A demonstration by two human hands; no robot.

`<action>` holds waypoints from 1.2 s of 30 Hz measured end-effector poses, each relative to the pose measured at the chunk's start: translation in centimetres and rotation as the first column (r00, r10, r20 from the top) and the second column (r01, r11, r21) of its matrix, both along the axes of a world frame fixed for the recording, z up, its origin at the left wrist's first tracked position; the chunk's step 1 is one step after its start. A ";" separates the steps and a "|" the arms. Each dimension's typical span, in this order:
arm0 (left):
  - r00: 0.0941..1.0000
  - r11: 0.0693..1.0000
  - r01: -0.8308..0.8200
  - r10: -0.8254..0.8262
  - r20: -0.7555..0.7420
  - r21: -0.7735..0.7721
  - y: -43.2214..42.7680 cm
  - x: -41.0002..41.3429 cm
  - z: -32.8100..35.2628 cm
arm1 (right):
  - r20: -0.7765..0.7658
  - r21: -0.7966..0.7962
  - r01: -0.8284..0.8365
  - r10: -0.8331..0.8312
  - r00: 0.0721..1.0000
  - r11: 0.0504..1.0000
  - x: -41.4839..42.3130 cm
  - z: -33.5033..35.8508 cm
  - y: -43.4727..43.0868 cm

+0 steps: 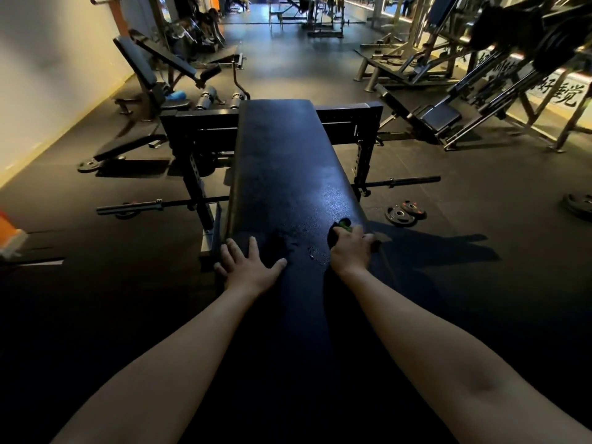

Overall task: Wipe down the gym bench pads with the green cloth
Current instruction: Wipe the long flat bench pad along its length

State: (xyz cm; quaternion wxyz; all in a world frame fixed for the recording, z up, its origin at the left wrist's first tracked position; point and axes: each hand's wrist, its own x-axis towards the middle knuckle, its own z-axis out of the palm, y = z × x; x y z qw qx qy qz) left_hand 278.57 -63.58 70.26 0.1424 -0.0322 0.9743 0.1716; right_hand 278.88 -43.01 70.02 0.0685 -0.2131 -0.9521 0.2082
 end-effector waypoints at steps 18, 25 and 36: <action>0.998 0.998 0.045 -0.043 -0.049 0.048 -0.5 -0.1 -0.8 | 0.018 -0.006 -0.005 0.006 1.000 1.000 -4.1 0.0 -1.9; 0.996 0.993 0.082 -0.080 -0.029 0.087 -1.0 -0.5 -1.0 | -0.057 -0.108 -0.318 0.313 0.948 0.942 -5.7 -0.2 -8.2; 0.997 0.993 0.056 -0.051 -0.054 0.102 -0.8 -0.1 -0.8 | -0.083 0.022 -0.202 0.203 0.976 0.979 -5.4 -1.1 -1.7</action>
